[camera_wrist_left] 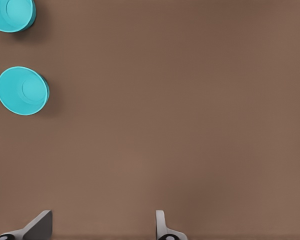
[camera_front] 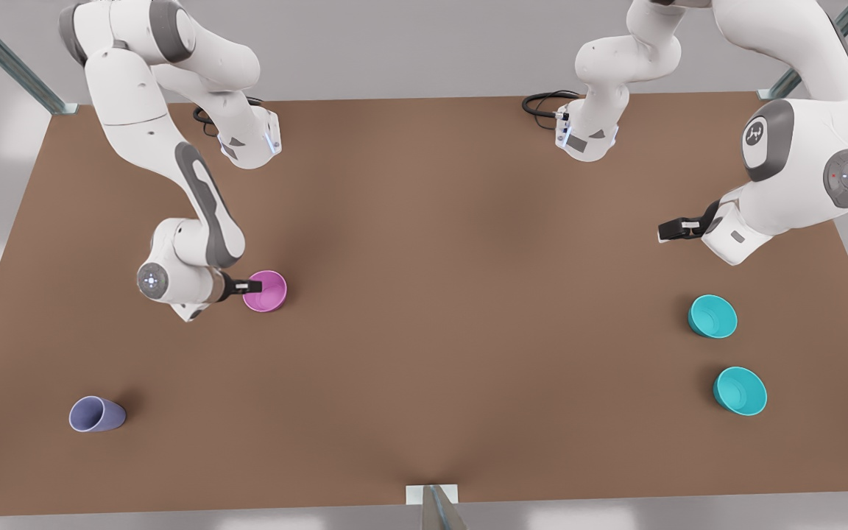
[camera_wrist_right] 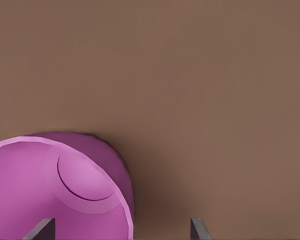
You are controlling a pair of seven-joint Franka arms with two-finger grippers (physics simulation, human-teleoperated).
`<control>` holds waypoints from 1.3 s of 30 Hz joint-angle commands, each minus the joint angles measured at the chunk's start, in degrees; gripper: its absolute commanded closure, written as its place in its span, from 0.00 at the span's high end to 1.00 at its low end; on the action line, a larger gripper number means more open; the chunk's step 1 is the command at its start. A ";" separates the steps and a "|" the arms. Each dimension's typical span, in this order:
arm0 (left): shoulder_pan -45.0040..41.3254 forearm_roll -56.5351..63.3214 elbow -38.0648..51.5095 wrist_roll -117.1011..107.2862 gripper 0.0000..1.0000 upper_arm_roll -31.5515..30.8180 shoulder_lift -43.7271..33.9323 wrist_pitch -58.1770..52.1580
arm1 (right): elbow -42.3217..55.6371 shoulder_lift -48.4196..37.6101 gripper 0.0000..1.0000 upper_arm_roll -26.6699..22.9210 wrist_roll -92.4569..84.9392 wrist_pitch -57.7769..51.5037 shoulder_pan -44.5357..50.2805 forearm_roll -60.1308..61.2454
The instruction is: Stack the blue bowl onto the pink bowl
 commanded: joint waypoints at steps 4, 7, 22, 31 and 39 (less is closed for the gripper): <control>0.00 0.03 0.03 -0.25 1.00 -0.04 -0.13 -0.08 | -0.15 1.53 1.00 0.38 -1.44 7.12 0.03 0.85; 0.00 0.03 0.03 -0.25 1.00 -0.04 -0.13 -0.08 | -0.15 1.26 0.59 0.64 -2.40 7.03 -0.06 0.76; 0.00 0.03 0.03 -0.42 1.00 -0.04 -0.13 -0.35 | 30.61 9.17 0.21 6.80 16.30 -4.40 14.17 16.05; 0.00 -0.23 0.11 -0.25 1.00 -0.13 0.04 -0.35 | 47.31 25.34 0.21 6.27 55.95 0.00 31.32 6.13; -0.09 -0.23 0.11 -0.69 1.00 -0.04 2.06 -0.35 | 47.93 28.77 0.32 6.27 56.48 -0.26 31.49 4.28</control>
